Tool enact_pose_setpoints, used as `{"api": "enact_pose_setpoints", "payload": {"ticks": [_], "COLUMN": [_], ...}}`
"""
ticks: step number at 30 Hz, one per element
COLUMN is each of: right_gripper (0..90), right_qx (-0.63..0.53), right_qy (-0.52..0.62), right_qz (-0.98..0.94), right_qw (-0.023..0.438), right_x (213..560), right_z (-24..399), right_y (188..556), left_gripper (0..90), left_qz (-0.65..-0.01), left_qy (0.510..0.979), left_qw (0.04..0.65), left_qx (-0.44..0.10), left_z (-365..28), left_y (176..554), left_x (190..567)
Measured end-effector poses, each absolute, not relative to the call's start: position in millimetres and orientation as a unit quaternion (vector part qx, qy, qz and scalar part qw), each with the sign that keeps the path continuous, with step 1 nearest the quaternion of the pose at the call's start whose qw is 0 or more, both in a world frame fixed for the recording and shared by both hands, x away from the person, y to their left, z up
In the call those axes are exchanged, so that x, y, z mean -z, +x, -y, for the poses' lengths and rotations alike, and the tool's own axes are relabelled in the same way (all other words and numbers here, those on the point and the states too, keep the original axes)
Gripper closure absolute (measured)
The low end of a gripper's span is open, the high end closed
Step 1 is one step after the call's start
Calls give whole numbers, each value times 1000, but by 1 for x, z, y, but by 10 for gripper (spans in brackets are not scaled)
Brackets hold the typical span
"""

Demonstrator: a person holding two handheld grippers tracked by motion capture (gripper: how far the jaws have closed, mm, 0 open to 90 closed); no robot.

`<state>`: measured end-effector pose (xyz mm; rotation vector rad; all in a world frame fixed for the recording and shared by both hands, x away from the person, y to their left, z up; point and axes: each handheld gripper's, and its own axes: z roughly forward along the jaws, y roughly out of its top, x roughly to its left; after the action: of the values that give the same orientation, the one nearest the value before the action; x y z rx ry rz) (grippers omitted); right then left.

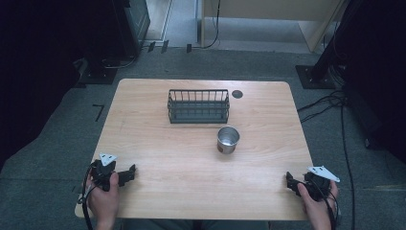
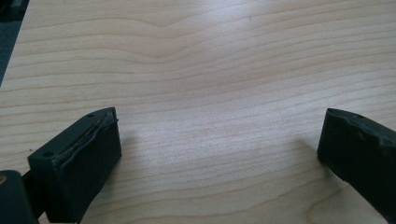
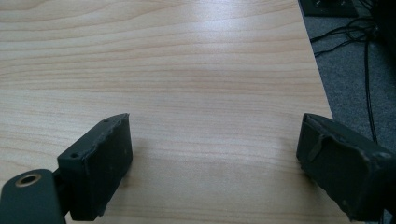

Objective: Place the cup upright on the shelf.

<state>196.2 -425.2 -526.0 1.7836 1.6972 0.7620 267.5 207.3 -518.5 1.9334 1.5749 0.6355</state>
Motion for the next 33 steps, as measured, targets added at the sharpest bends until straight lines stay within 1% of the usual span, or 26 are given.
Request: {"api": "enact_pose_setpoints", "payload": {"ticks": [8,10,13,24,33], "right_gripper": [98,97,98,98,98], "right_qx": [-287,-288,-299,-324,-332], "right_qy": [676,676,673,646,632], "right_qz": [-621,-618,-620,-636,-646], "right_qw": [275,279,272,272,271], "right_x": [524,520,513,488,476], "right_z": [425,424,422,399,387], "right_y": [197,198,200,219,233], "left_gripper": [0,0,0,0,0], "left_qz": [-588,-588,-588,-588,-588], "left_qy": [721,721,721,721,721], "left_qw": [280,280,280,280,280], "left_qx": [-237,-237,-237,-237,-237], "left_z": [-207,-207,-207,-207,-207], "left_y": [268,268,268,268,268], "left_x": [518,518,518,518,518]}}
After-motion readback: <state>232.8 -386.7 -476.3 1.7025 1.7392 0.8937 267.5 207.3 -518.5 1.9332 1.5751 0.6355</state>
